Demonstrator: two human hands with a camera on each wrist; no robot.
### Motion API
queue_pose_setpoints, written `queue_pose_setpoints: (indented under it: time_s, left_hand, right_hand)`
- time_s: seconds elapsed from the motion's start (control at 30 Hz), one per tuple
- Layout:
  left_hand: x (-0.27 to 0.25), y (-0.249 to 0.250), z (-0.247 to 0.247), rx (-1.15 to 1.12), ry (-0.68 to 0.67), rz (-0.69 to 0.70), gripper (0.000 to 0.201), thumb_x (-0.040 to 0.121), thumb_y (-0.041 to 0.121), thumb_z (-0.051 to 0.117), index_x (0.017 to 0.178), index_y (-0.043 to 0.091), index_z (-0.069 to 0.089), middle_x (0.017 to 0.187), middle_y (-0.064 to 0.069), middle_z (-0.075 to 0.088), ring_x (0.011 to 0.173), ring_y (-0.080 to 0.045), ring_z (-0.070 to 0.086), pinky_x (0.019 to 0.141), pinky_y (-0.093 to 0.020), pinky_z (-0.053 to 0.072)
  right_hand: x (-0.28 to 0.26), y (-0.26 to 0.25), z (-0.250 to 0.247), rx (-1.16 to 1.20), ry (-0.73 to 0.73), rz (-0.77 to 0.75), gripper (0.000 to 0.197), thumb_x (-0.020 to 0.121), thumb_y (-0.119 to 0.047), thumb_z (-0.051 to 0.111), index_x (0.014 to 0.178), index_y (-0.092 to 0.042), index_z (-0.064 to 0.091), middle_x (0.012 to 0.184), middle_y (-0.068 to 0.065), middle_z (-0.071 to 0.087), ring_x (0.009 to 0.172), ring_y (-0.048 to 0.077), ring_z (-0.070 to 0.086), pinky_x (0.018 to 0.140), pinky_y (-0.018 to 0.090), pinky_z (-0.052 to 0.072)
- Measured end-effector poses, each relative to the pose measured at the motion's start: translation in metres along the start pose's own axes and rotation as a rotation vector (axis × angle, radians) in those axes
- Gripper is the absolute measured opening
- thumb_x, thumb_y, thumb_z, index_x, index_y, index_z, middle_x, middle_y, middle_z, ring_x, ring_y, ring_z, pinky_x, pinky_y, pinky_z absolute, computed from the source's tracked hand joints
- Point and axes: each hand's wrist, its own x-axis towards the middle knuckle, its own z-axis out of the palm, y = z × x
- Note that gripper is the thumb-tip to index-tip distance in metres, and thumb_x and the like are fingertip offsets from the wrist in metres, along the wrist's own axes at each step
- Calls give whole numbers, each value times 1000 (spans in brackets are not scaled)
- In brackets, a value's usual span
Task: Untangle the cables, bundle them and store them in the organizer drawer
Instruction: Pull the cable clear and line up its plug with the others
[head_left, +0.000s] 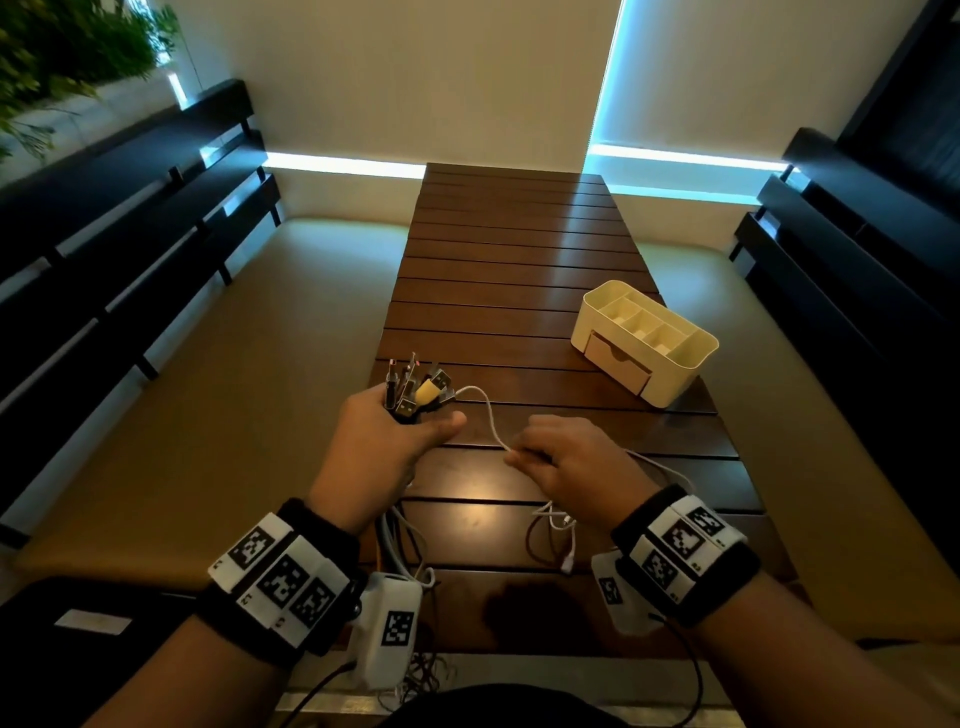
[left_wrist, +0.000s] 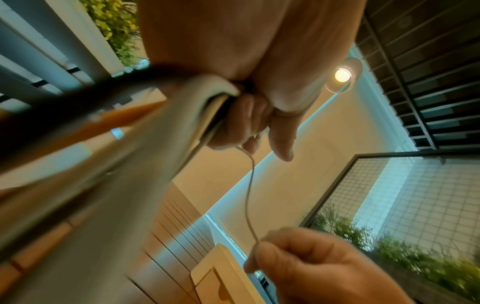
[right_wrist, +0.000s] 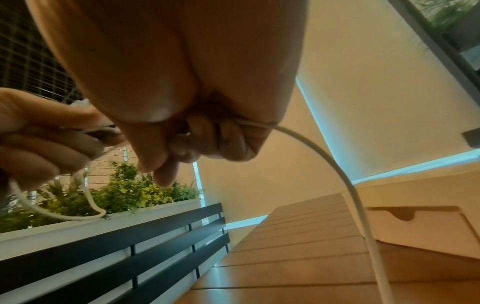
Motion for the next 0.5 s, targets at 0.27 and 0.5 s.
queue_pose_setpoints:
  time_s: [0.27, 0.5]
  left_hand:
    - [-7, 8, 16, 25, -96, 131, 6, 85, 10, 74, 86, 14, 69, 54, 18, 59, 48, 5, 52, 50, -12, 39]
    - [-1, 0, 14, 205, -296, 25, 21, 89, 22, 71, 70, 13, 65, 47, 8, 51, 43, -2, 41, 47, -20, 34]
  right_hand:
    - [6, -8, 1, -110, -210, -45, 27, 100, -36, 51, 108, -20, 70, 94, -14, 53, 85, 7, 51, 74, 26, 42]
    - [10, -20, -14, 111, 106, -209, 16, 95, -25, 59, 99, -16, 72, 86, -13, 56, 73, 1, 53, 65, 14, 44]
